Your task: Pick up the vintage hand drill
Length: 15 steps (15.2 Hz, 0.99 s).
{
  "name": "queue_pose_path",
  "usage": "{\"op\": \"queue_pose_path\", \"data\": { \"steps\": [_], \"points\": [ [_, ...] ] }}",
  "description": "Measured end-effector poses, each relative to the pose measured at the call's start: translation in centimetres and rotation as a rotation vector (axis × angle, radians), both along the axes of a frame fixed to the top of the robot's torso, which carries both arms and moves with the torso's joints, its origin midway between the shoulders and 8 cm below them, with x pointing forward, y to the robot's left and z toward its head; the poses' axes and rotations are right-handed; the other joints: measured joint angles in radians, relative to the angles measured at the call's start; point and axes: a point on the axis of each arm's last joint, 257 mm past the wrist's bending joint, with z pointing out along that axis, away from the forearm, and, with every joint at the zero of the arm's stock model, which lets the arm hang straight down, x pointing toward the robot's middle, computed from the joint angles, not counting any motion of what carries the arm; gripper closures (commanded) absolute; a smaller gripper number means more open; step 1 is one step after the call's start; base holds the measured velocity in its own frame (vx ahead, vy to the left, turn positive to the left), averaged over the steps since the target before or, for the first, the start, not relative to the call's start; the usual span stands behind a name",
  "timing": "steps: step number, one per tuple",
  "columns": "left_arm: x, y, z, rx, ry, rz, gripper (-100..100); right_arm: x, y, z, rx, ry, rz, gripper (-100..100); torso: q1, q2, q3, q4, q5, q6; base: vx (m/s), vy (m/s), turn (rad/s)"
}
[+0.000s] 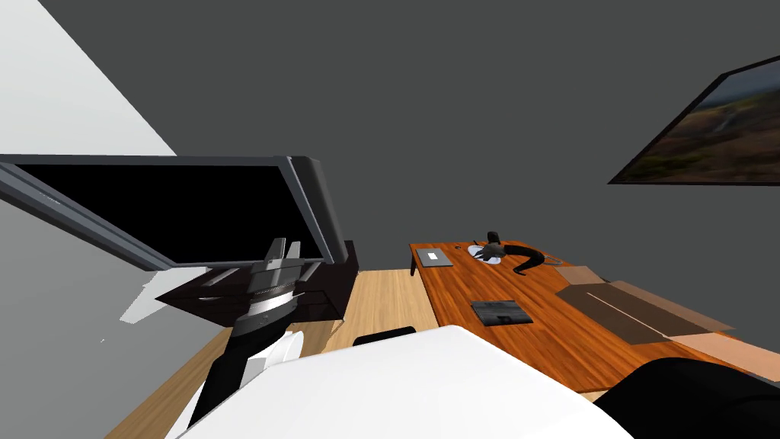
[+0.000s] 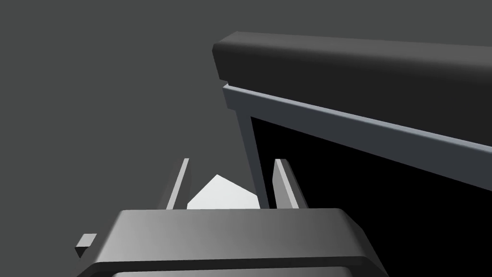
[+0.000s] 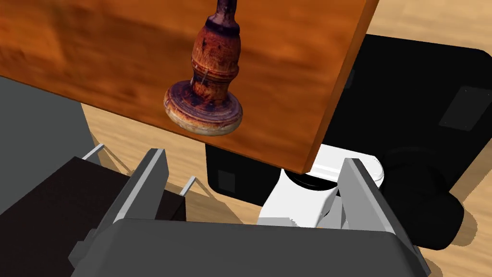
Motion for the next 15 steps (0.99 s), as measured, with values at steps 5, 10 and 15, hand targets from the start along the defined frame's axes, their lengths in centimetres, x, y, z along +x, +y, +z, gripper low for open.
{"op": "queue_pose_path", "data": {
  "steps": [5,10,15],
  "points": [
    [0.0,0.0,0.0,0.000,0.000,0.000,0,-2.6,-2.1,-0.4,-0.064,0.046,0.080,-100,-0.001,-0.003,-0.001,0.000,0.000,0.000,0.076,-0.024,0.032],
    [0.0,0.0,0.0,0.000,0.000,0.000,0,-5.0,-4.1,-0.5,-0.126,0.093,0.171,-100,-0.002,-0.004,-0.002,-0.001,0.000,0.000,0.090,-0.033,0.032],
    [0.0,0.0,0.0,0.000,0.000,0.000,0,-6.8,-5.7,-0.5,-0.175,0.131,0.252,-100,-0.002,-0.003,-0.001,0.000,0.000,0.000,0.078,-0.035,0.031]
  ]
}}
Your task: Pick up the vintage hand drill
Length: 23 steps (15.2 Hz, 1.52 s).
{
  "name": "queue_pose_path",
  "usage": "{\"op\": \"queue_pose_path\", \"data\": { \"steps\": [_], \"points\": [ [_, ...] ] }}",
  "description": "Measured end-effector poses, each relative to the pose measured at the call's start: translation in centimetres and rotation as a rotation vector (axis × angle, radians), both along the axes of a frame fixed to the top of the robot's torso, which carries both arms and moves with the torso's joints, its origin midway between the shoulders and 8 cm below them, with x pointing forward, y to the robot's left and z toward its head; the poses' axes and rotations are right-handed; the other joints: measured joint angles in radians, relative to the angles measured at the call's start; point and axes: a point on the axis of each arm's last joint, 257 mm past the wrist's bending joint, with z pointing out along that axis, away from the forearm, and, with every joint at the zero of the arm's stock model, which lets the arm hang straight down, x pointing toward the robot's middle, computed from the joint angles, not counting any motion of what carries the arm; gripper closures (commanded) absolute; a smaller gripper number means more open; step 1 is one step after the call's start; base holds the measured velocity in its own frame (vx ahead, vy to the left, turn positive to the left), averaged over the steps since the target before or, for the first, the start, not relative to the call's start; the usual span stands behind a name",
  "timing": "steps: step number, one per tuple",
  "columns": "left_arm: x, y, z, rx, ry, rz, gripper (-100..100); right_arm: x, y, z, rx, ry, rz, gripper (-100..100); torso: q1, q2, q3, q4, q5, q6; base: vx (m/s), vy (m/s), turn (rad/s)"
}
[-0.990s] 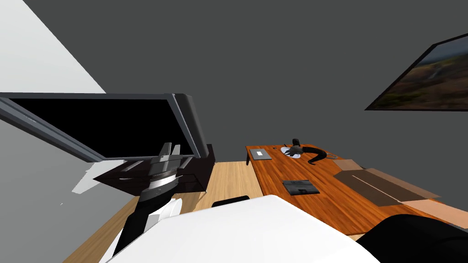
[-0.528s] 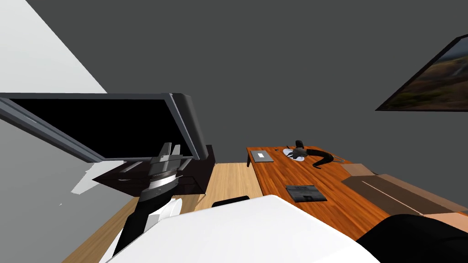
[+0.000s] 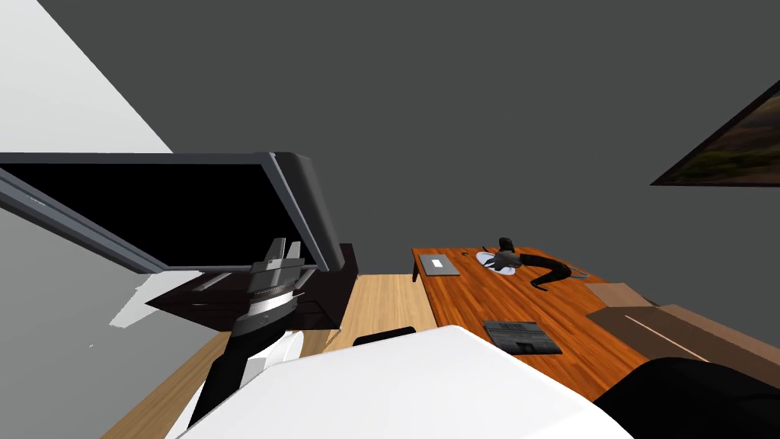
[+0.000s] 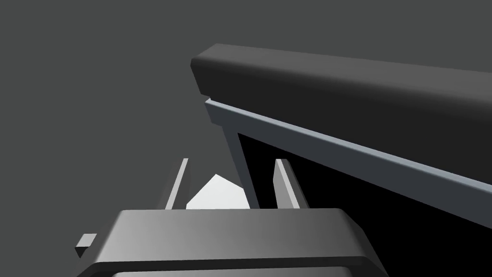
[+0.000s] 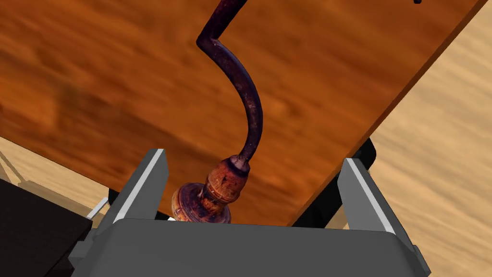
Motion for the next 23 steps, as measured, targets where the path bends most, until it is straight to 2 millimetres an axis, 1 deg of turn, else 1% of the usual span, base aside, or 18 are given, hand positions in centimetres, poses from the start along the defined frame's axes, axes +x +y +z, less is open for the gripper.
{"op": "queue_pose_path", "data": {
  "steps": [2,3,7,11,12,17,23],
  "points": [
    [0.0,0.0,0.0,0.000,0.000,0.000,0,-0.7,-0.5,0.0,-0.017,0.017,0.029,-100,0.000,0.000,0.000,0.000,0.000,0.000,0.057,-0.026,0.016],
    [0.0,0.0,0.0,0.000,0.000,0.000,0,-0.7,-0.6,0.0,-0.019,0.018,0.032,-100,0.001,0.001,0.001,0.000,0.000,0.000,0.007,-0.028,0.054],
    [0.0,0.0,0.0,0.000,0.000,0.000,0,-0.6,0.6,-1.2,-0.019,0.015,0.018,-100,-0.001,0.007,0.004,0.001,0.000,0.000,-0.026,-0.048,0.052],
    [0.0,0.0,0.0,0.000,0.000,0.000,0,-0.4,1.6,-2.3,-0.019,0.014,0.007,-100,0.000,0.008,0.004,0.002,0.000,0.000,-0.021,-0.039,0.037],
    [0.0,0.0,0.0,0.000,0.000,0.000,0,-0.4,1.7,-2.3,-0.019,0.014,0.007,100,0.001,0.007,0.004,0.002,0.000,0.000,-0.004,-0.010,0.002],
    [0.0,0.0,0.0,0.000,0.000,0.000,0,-0.6,1.7,-2.3,-0.017,0.016,-0.006,100,0.002,0.007,0.004,0.002,0.000,-0.004,0.001,0.005,-0.020],
    [0.0,0.0,0.0,0.000,0.000,0.000,0,-0.6,0.0,-0.8,-0.021,0.015,0.025,100,0.005,0.005,0.003,0.002,0.001,-0.003,0.024,0.049,-0.042]
  ]
}}
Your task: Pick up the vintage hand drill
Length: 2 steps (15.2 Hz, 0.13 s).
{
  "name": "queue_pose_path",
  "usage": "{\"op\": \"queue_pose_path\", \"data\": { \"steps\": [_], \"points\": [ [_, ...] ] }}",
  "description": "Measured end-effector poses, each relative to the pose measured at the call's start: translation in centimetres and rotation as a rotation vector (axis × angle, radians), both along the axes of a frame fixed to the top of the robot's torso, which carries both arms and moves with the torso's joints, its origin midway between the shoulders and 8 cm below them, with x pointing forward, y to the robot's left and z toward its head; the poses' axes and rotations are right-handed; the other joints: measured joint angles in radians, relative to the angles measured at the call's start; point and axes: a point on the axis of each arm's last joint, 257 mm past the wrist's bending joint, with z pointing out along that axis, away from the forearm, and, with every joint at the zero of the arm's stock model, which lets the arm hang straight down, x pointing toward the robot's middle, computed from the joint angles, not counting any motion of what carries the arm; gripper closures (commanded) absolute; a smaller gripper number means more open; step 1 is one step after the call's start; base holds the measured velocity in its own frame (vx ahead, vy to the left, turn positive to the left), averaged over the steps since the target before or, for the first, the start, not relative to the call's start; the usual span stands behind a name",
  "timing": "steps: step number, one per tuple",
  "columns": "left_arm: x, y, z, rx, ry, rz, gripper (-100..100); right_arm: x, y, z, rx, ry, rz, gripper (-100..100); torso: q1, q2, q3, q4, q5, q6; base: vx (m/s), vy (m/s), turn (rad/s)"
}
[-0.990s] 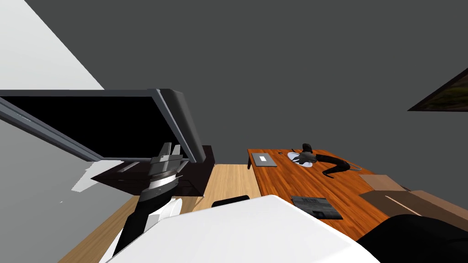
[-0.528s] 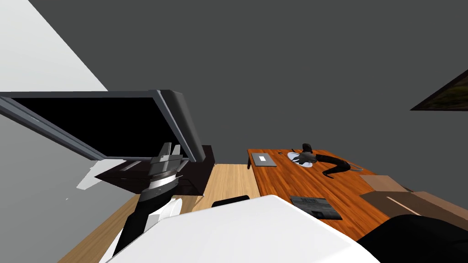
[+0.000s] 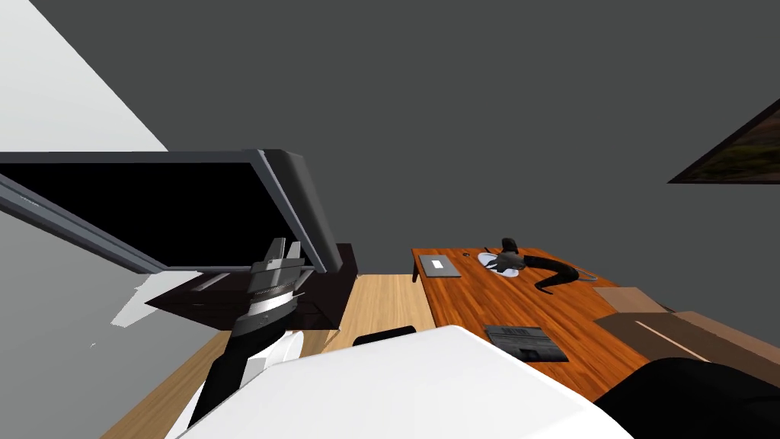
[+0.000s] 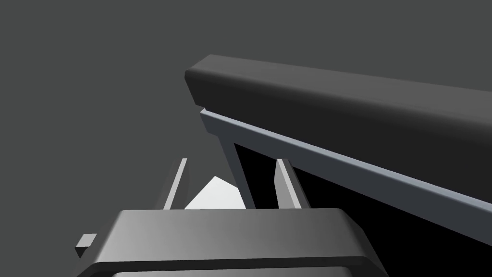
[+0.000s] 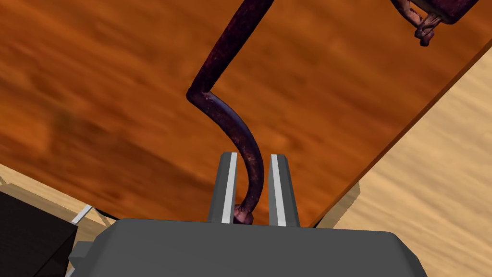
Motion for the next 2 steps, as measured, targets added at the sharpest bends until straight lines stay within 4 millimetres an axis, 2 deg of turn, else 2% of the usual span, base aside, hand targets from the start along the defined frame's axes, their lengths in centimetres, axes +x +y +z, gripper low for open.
{"op": "queue_pose_path", "data": {
  "steps": [2],
  "points": [
    [0.00,0.00,0.00,0.000,0.000,0.000,0,-0.05,-0.46,0.53,0.001,0.001,0.005,100,0.000,0.000,0.000,0.000,0.000,0.000,0.014,0.032,-0.028]
  ]
}}
